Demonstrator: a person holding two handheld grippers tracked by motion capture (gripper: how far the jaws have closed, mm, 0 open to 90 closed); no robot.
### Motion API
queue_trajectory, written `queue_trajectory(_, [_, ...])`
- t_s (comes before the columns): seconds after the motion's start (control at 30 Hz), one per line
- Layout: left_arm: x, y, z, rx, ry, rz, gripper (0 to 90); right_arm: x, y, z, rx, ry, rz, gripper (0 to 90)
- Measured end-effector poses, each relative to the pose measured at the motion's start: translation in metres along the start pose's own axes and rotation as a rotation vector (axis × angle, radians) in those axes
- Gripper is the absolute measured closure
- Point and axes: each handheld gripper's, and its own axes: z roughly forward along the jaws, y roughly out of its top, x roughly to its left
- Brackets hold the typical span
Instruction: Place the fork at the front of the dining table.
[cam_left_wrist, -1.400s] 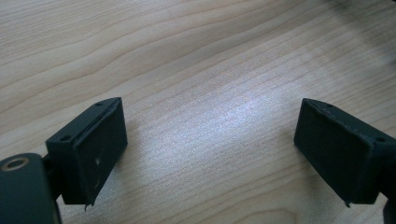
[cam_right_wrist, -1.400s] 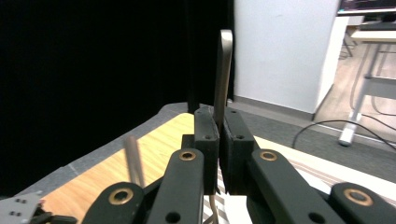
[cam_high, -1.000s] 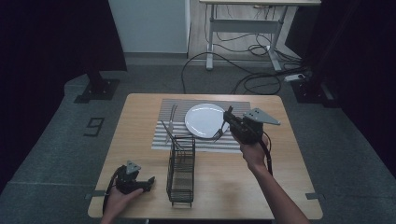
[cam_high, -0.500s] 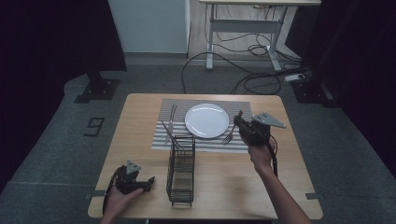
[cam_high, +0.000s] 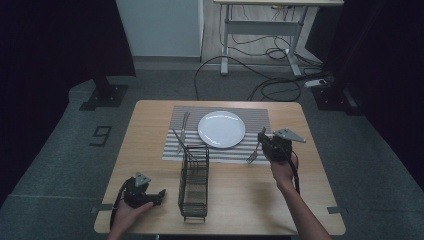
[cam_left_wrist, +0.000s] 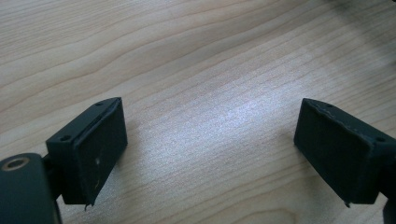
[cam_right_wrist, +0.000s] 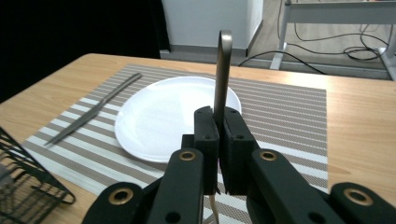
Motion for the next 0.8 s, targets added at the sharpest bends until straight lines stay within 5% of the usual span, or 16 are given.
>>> queue_trajectory(0.8, [0.0,0.0,0.0,0.002,0.0,0.0,9.4,-0.005,-0.009,0.022,0.038,-0.071,-0.045,84.4])
